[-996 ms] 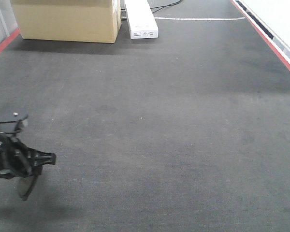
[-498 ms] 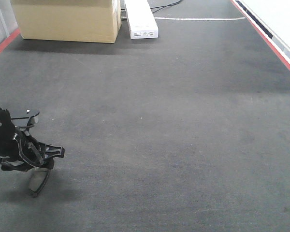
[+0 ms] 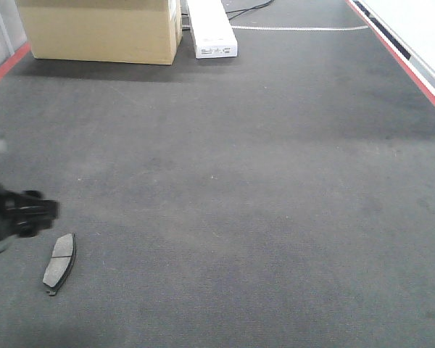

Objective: Move and align brake pads A on conveyor
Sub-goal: 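Lower the left gripper and release its brake pad onto the belt, then raise the open left gripper away from the placed brake pad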

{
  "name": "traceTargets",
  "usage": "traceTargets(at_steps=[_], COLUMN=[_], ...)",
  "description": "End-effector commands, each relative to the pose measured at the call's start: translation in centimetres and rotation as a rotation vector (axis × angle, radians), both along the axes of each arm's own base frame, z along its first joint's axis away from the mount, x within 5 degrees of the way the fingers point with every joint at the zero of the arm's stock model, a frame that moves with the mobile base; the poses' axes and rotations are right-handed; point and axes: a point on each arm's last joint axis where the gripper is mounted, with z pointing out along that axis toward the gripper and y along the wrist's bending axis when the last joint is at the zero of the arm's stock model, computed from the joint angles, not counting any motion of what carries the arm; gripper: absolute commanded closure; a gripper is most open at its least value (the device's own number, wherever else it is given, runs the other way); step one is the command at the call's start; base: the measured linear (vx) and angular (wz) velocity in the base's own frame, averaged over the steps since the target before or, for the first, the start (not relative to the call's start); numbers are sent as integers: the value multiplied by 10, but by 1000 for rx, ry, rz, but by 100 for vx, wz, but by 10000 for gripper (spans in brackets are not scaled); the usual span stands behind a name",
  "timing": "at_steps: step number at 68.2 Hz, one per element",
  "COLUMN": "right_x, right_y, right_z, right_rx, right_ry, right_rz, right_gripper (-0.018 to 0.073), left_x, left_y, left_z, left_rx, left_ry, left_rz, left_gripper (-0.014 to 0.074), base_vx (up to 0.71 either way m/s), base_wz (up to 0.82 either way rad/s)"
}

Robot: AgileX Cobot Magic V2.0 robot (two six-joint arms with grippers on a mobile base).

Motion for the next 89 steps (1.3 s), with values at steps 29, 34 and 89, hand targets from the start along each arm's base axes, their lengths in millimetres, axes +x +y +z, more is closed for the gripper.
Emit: traceTargets(at_steps=[29, 34, 89], right_x=[2, 2, 2], right_y=[0, 0, 0], right_z=[17, 17, 17], right_rx=[10, 10, 10], right_ry=[-115, -115, -115], right_rz=[-8, -8, -8], right_gripper=[566, 566, 566], left_x=[-149, -166, -203], left_y=[20, 22, 28], left_z=[33, 28, 14], left_rx=[1, -2, -14], left_ry=[-562, -627, -734], left_rz=[-72, -72, -69], left_gripper=[84, 84, 84], base_vx=[0, 0, 0], base_wz=[0, 0, 0])
